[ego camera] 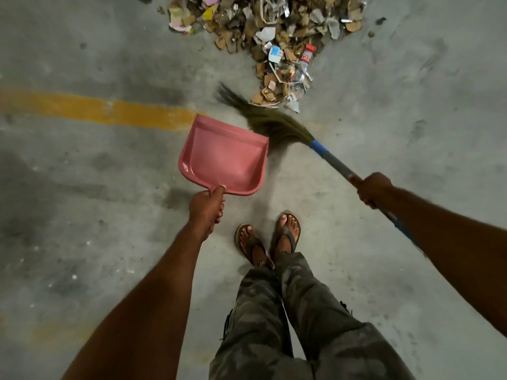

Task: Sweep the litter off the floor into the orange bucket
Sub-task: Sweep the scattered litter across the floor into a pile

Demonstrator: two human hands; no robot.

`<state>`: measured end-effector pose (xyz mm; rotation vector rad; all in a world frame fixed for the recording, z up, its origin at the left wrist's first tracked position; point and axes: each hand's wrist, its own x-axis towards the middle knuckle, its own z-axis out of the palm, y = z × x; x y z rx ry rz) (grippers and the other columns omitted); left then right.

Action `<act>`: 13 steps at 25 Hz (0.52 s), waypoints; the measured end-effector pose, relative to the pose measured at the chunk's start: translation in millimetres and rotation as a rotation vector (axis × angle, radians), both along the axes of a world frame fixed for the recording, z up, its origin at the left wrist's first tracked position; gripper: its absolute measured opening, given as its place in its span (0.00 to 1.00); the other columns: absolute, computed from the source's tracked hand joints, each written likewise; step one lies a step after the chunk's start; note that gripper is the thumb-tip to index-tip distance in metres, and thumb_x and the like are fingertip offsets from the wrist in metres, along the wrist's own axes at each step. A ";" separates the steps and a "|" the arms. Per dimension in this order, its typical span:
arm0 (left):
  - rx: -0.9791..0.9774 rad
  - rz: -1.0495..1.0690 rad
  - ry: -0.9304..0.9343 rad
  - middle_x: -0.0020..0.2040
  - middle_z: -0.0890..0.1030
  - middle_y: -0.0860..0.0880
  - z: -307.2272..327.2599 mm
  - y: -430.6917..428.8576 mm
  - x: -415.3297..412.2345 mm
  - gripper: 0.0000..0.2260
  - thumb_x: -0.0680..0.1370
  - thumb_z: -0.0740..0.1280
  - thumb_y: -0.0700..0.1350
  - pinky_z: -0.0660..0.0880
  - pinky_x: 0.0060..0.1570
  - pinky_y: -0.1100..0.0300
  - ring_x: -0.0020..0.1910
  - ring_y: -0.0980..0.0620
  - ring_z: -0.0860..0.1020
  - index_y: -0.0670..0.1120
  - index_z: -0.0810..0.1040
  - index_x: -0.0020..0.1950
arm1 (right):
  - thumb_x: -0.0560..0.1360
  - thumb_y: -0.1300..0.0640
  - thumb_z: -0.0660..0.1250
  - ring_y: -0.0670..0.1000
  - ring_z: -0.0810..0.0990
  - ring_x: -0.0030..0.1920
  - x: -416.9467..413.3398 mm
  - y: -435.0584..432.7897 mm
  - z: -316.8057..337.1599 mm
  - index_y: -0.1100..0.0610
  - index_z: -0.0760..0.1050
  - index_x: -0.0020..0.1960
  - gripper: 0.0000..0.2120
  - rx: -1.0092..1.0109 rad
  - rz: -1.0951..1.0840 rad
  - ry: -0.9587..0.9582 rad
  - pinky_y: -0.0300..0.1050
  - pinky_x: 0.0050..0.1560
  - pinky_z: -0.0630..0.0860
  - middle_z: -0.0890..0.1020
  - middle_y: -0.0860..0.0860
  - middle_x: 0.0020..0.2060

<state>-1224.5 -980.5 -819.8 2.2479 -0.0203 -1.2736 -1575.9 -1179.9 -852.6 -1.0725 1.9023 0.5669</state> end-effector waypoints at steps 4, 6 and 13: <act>-0.050 -0.024 -0.008 0.28 0.76 0.49 -2.2 -31.0 -0.7 0.16 0.80 0.70 0.54 0.66 0.22 0.65 0.22 0.55 0.70 0.43 0.80 0.41 | 0.78 0.42 0.72 0.56 0.74 0.25 58.3 -77.6 -3.8 0.66 0.77 0.42 0.25 -0.198 -0.112 -0.141 0.45 0.27 0.72 0.80 0.63 0.33; -0.069 -0.018 -0.029 0.28 0.75 0.49 -3.2 -46.4 0.0 0.16 0.80 0.69 0.54 0.67 0.22 0.65 0.22 0.54 0.70 0.42 0.80 0.41 | 0.77 0.39 0.70 0.55 0.73 0.22 79.3 -96.8 8.3 0.65 0.76 0.42 0.27 -0.290 -0.181 -0.185 0.43 0.23 0.70 0.78 0.60 0.29; -0.077 -0.024 -0.063 0.27 0.76 0.49 5.3 -75.7 -2.7 0.16 0.78 0.70 0.56 0.67 0.23 0.63 0.23 0.53 0.70 0.44 0.80 0.39 | 0.77 0.35 0.69 0.54 0.72 0.19 61.2 -42.5 31.5 0.62 0.75 0.35 0.30 -0.235 -0.196 -0.277 0.40 0.22 0.69 0.77 0.58 0.26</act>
